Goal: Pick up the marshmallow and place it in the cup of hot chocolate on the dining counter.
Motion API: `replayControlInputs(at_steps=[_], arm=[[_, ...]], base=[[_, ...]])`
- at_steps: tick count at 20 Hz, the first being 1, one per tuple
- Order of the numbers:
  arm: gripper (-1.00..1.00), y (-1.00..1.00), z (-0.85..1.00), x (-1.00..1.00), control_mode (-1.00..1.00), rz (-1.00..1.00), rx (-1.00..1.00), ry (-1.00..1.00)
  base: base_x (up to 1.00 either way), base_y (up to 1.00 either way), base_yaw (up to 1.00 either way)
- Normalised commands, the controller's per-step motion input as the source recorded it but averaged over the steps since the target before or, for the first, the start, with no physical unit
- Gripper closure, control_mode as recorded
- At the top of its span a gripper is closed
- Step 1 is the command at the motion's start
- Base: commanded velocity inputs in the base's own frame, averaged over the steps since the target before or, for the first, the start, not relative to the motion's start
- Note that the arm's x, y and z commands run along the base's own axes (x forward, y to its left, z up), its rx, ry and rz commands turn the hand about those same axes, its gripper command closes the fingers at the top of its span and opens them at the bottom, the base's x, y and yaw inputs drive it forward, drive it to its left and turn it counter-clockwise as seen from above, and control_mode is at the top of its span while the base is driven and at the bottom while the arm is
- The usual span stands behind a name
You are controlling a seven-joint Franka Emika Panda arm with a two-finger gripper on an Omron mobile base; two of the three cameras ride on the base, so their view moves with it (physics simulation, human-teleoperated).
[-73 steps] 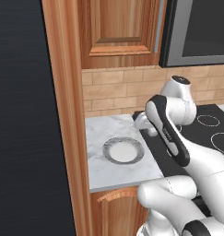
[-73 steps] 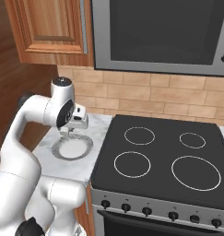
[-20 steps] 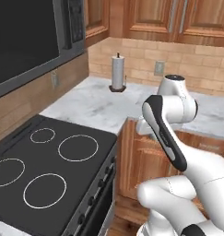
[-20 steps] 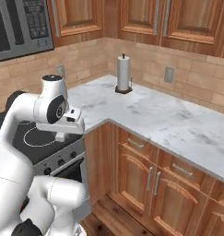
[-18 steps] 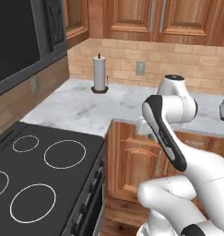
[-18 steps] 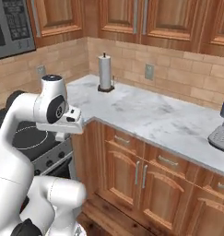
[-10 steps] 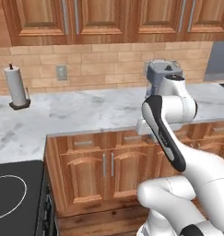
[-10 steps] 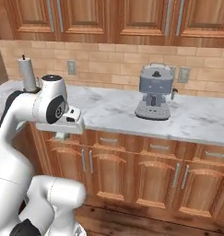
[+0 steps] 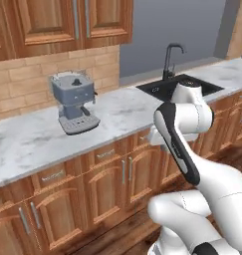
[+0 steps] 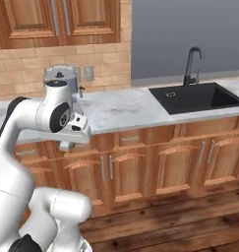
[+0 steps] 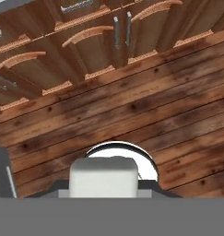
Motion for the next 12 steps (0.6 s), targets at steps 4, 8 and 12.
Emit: replayControlInputs(at_steps=[4,8,12], arm=[[1.00,0.00,0.00,0.00,1.00,0.00,0.00,0.00],[1.00,0.00,0.00,0.00,1.00,0.00,0.00,0.00],[1.00,0.00,0.00,0.00,1.00,0.00,0.00,0.00]], base=[[0.42,-0.58,-0.63],[0.77,-0.34,-0.57],[0.93,-0.28,-0.54]])
